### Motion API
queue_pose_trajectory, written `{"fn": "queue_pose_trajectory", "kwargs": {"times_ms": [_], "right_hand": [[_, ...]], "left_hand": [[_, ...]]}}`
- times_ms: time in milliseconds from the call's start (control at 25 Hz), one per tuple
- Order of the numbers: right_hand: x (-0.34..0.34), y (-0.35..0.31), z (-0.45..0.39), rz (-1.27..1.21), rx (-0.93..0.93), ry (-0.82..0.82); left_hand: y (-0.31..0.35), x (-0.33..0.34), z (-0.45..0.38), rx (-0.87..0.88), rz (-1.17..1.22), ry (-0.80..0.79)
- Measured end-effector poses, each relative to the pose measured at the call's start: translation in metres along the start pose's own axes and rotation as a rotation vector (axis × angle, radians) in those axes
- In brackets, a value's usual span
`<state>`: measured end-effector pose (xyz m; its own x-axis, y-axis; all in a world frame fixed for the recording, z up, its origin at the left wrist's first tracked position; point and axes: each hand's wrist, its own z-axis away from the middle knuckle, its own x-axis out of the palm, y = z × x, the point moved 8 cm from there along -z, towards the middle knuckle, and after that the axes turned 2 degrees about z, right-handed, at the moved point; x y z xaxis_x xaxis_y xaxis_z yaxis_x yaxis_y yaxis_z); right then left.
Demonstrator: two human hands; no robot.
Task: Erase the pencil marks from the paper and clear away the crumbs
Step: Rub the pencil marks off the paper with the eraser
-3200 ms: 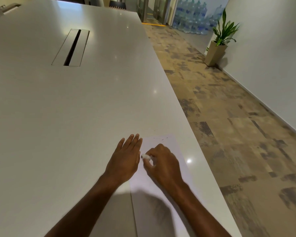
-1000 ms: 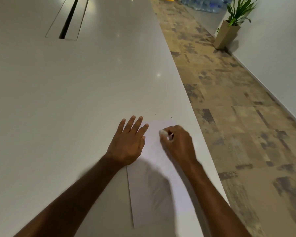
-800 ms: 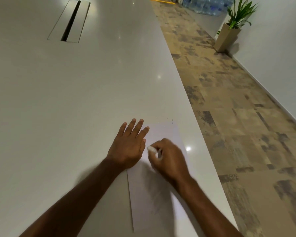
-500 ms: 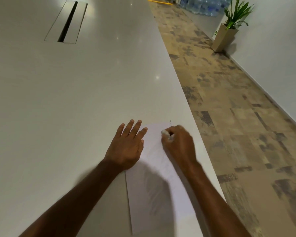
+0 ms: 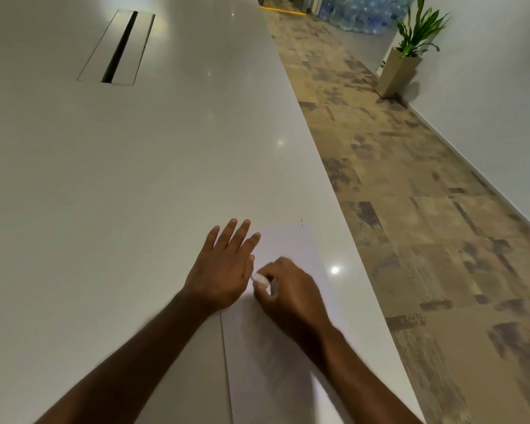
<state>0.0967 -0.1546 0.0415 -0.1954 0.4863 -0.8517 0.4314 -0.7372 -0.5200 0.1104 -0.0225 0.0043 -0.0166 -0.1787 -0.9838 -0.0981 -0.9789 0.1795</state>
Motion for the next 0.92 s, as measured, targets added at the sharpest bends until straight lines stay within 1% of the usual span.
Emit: {"fn": "queue_pose_trajectory", "kwargs": {"times_ms": [40, 80, 160, 200, 240, 280, 360, 400, 440, 520, 560, 600, 640, 680, 720, 760, 800, 840, 920], "right_hand": [[-0.001, 0.004, 0.001, -0.006, -0.008, -0.020], [-0.010, 0.023, -0.011, -0.005, 0.068, 0.014], [-0.047, 0.057, -0.039, 0.058, 0.237, 0.194], [-0.057, 0.064, -0.043, 0.076, 0.276, 0.263], [-0.056, 0.060, -0.042, 0.078, 0.275, 0.265], [-0.043, 0.045, -0.032, 0.056, 0.223, 0.218], [-0.004, 0.006, 0.003, -0.005, 0.057, 0.023], [0.000, 0.002, 0.010, -0.020, 0.011, -0.028], [-0.006, 0.013, 0.003, -0.025, 0.048, -0.012], [-0.046, 0.053, -0.027, 0.051, 0.229, 0.184], [-0.060, 0.063, -0.035, 0.071, 0.287, 0.259], [-0.061, 0.063, -0.036, 0.065, 0.290, 0.283], [-0.053, 0.050, -0.030, 0.056, 0.248, 0.248], [-0.031, 0.029, -0.016, 0.034, 0.158, 0.181], [-0.006, 0.006, 0.005, 0.032, 0.039, 0.085], [0.006, -0.006, 0.018, 0.046, -0.079, 0.028], [0.002, -0.005, 0.018, 0.033, -0.094, 0.013], [-0.009, 0.014, 0.004, 0.015, 0.006, 0.034], [-0.051, 0.059, -0.030, 0.071, 0.258, 0.194]], "left_hand": [[0.000, 0.000, 0.000, 0.001, -0.002, 0.003], [-0.001, -0.001, 0.000, 0.004, -0.009, 0.013], [-0.001, -0.003, 0.000, 0.001, -0.026, 0.025], [-0.001, -0.003, 0.001, -0.003, -0.033, 0.023], [-0.001, -0.003, 0.000, -0.006, -0.041, 0.022], [-0.001, -0.002, 0.000, -0.005, -0.051, 0.022], [-0.001, -0.001, 0.000, -0.002, -0.061, 0.014], [-0.001, -0.001, 0.000, 0.000, -0.061, 0.013], [-0.001, -0.001, 0.000, 0.001, -0.057, 0.015], [0.000, -0.003, 0.001, 0.003, -0.055, 0.022], [-0.001, -0.003, 0.001, 0.000, -0.058, 0.025], [-0.001, -0.004, 0.002, -0.003, -0.061, 0.027], [-0.001, -0.004, 0.001, -0.007, -0.063, 0.027], [-0.001, -0.004, 0.001, -0.011, -0.062, 0.025], [0.000, -0.002, 0.000, -0.011, -0.063, 0.017], [-0.001, 0.000, 0.000, -0.009, -0.066, 0.005], [-0.001, 0.001, 0.000, -0.008, -0.070, 0.002], [-0.001, 0.001, 0.000, -0.006, -0.075, 0.009], [-0.002, -0.002, 0.001, -0.004, -0.072, 0.026]]}}
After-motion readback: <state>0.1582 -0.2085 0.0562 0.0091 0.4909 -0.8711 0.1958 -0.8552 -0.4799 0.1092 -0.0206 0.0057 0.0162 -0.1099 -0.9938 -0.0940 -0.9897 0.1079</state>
